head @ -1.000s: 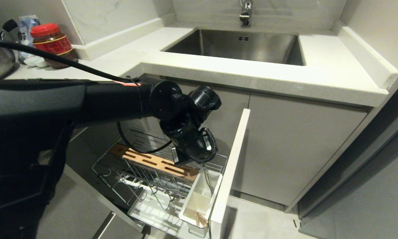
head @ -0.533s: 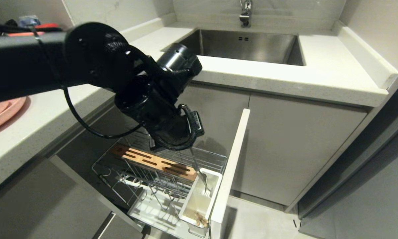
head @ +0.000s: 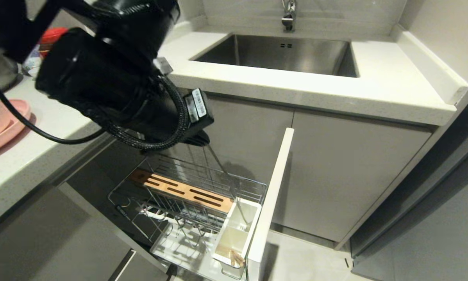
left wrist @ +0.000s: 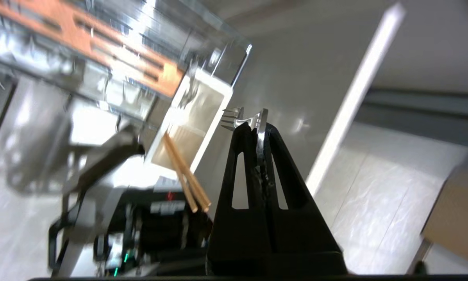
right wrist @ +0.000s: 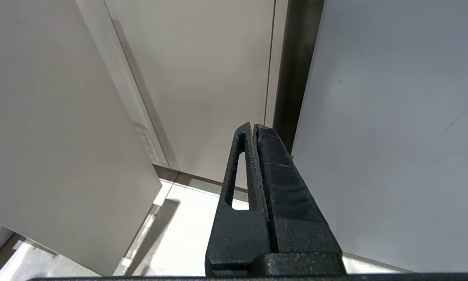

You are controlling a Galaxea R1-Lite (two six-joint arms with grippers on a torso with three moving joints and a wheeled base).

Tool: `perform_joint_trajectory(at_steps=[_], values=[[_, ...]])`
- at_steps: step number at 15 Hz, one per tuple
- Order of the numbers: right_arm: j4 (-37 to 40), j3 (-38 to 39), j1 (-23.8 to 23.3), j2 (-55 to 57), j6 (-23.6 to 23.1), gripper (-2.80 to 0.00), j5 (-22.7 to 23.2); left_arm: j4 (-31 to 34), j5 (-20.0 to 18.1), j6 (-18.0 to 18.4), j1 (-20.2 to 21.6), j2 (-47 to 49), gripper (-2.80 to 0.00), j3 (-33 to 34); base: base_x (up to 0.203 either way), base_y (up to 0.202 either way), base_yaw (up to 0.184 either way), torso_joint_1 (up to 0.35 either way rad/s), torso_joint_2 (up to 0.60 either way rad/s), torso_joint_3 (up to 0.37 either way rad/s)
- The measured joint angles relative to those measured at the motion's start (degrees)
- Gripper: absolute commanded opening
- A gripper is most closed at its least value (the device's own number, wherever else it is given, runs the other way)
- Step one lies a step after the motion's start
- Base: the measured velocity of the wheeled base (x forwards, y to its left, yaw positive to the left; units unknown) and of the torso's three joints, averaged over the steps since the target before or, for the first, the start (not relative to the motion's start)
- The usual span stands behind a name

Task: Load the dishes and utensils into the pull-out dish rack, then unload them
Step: Take the fork out of the cupboard

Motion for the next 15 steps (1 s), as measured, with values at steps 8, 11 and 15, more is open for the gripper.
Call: perform_joint_trajectory(at_steps=[8, 11, 15], values=[[-0.01, 0.0, 0.0, 0.0, 0.0, -2.8, 0.0, -7.07, 10.83, 4.83, 1.35, -13.85, -2.8, 0.0, 0.0, 0.0, 0.0, 0.0, 0.0, 0.0], [0.01, 0.0, 0.0, 0.0, 0.0, -2.8, 0.0, -11.09, 12.88, 8.31, 3.68, -20.2, -2.8, 0.0, 0.0, 0.0, 0.0, 0.0, 0.0, 0.0], [0.01, 0.0, 0.0, 0.0, 0.0, -2.8, 0.0, -17.55, 18.87, 14.39, 10.34, -26.84, -2.8, 0.09, 0.0, 0.0, 0.0, 0.0, 0.0, 0.0]])
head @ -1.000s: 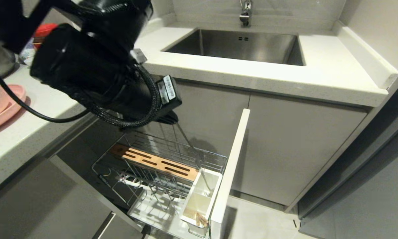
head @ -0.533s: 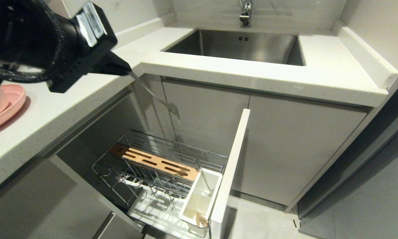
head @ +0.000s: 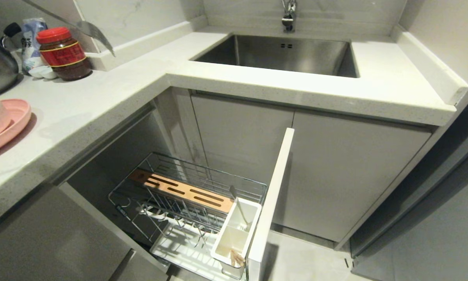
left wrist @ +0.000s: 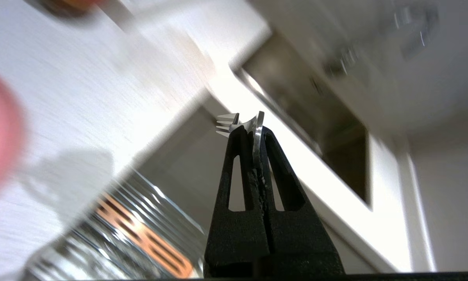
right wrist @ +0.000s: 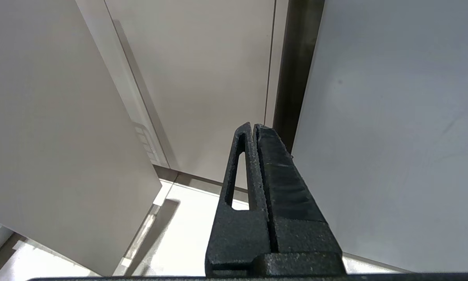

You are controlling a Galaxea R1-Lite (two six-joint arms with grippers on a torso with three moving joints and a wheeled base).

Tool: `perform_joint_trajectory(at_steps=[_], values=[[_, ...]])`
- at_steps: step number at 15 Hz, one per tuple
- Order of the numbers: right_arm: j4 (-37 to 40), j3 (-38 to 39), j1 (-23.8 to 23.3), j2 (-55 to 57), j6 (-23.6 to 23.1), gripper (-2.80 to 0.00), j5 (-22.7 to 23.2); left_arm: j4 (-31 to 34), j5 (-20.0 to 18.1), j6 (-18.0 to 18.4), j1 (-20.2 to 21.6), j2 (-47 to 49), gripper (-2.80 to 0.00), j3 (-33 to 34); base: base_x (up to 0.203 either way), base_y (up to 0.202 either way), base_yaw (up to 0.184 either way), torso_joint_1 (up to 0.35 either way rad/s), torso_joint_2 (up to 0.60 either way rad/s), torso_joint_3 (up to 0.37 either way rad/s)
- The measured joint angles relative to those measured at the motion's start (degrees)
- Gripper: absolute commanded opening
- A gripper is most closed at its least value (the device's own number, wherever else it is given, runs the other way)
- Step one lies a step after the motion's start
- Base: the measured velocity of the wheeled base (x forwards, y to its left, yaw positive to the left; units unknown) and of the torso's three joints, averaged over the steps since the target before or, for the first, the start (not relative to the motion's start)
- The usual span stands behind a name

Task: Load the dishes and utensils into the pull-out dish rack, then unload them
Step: Take the fork out of the cupboard

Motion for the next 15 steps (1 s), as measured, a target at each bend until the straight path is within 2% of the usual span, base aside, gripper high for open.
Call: perform_joint_trajectory(at_steps=[2, 6, 10, 15], values=[[0.0, 0.0, 0.0, 0.0, 0.0, -2.8, 0.0, -1.33, 2.86, 2.43, 3.94, -1.87, -2.8, 0.06, 0.0, 0.0, 0.0, 0.0, 0.0, 0.0], [-0.02, 0.0, 0.0, 0.0, 0.0, -2.8, 0.0, -2.6, 4.06, 4.96, 12.5, -3.03, -2.8, 0.76, 0.0, 0.0, 0.0, 0.0, 0.0, 0.0], [-0.02, 0.0, 0.0, 0.0, 0.0, -2.8, 0.0, -10.07, 4.64, 10.66, 21.36, -2.28, -2.8, 5.9, 0.0, 0.0, 0.0, 0.0, 0.0, 0.0], [-0.01, 0.0, 0.0, 0.0, 0.0, -2.8, 0.0, -26.31, 4.45, 20.8, 23.56, -1.48, -2.8, 17.81, 0.0, 0.0, 0.0, 0.0, 0.0, 0.0]])
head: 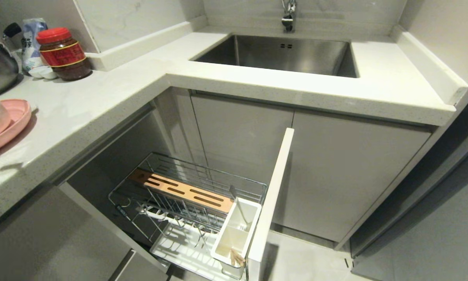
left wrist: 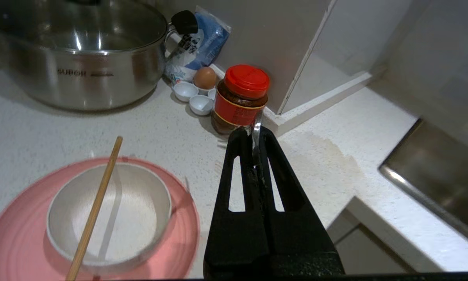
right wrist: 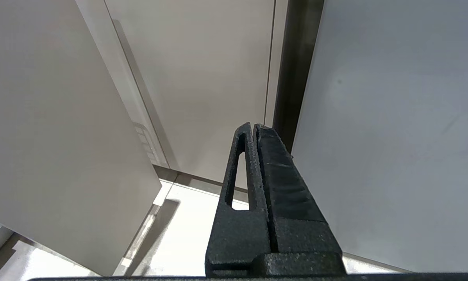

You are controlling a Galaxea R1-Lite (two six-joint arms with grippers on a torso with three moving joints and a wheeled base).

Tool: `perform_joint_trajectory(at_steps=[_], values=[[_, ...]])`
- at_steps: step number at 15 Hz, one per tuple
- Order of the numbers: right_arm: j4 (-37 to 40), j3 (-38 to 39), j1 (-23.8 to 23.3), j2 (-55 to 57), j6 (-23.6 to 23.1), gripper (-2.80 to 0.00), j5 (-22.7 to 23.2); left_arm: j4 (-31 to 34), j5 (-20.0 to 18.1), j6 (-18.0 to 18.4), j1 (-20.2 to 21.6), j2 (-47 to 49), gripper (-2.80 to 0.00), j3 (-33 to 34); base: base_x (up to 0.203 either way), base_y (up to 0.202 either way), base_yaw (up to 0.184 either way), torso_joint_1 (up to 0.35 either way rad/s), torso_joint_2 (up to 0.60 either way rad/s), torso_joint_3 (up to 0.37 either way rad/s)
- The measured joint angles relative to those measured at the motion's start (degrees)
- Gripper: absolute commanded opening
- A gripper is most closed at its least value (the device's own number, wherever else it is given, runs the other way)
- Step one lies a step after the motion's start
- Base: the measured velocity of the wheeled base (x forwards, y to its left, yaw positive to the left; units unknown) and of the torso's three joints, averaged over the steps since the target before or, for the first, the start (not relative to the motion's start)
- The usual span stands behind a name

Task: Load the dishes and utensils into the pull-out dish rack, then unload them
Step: Take the fork out of the cupboard

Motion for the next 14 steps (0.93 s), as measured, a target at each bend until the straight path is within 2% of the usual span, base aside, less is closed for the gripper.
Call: perform_joint_trajectory(at_steps=[5, 7, 9, 14], values=[[-0.02, 0.0, 0.0, 0.0, 0.0, -2.8, 0.0, -19.36, -0.2, 14.34, 1.01, 0.46, -2.8, 12.9, 0.0, 0.0, 0.0, 0.0, 0.0, 0.0], [-0.01, 0.0, 0.0, 0.0, 0.0, -2.8, 0.0, -26.65, -0.24, 18.81, 1.75, 0.46, -2.8, 17.97, 0.0, 0.0, 0.0, 0.0, 0.0, 0.0], [-0.02, 0.0, 0.0, 0.0, 0.0, -2.8, 0.0, -30.14, -0.74, 20.52, 3.85, 0.41, -2.8, 20.52, 0.0, 0.0, 0.0, 0.0, 0.0, 0.0], [-0.01, 0.0, 0.0, 0.0, 0.0, -2.8, 0.0, -29.95, -6.16, 20.91, 7.63, 1.51, -2.8, 22.69, 0.0, 0.0, 0.0, 0.0, 0.0, 0.0]])
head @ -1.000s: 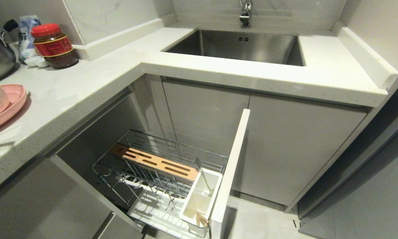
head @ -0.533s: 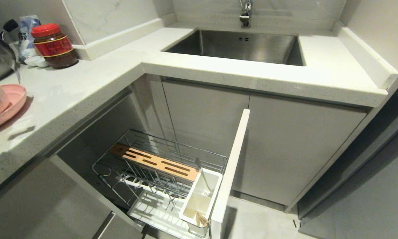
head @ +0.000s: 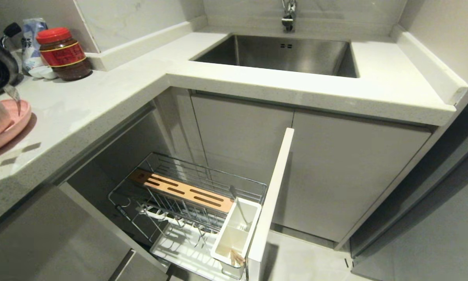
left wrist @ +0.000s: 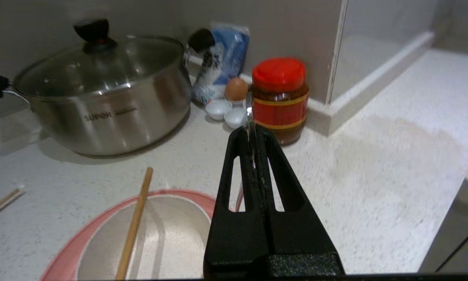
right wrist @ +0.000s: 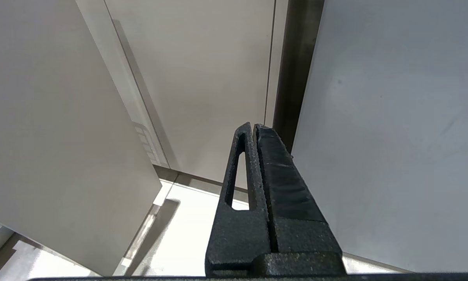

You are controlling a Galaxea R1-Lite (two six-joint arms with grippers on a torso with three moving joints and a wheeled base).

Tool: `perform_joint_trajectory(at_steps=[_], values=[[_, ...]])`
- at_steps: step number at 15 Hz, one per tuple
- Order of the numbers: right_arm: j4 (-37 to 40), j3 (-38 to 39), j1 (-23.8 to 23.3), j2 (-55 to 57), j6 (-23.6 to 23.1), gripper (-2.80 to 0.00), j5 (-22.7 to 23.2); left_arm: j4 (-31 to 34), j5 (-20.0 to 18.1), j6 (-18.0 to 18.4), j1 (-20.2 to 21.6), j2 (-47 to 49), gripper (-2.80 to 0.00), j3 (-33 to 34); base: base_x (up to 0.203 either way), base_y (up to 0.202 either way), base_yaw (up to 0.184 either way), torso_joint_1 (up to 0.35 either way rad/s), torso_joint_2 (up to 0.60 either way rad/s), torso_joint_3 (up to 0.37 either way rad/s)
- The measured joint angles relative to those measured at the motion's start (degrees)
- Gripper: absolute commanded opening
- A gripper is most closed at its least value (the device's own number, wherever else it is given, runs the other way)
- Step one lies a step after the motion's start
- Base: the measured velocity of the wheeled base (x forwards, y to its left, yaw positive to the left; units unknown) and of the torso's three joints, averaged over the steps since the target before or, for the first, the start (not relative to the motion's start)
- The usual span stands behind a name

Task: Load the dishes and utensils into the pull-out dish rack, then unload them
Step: Take the fork out of the cupboard

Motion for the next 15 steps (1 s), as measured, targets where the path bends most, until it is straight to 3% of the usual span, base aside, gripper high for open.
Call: perform_joint_trajectory(at_steps=[8, 15], values=[[0.0, 0.0, 0.0, 0.0, 0.0, -2.8, 0.0, -0.02, -2.8, 3.87, 0.23, 1.7, -2.8, 4.52, 0.0, 0.0, 0.0, 0.0, 0.0, 0.0], [0.0, 0.0, 0.0, 0.0, 0.0, -2.8, 0.0, 0.08, -2.8, 4.11, 0.25, -1.25, -2.8, 12.63, 0.0, 0.0, 0.0, 0.0, 0.0, 0.0]])
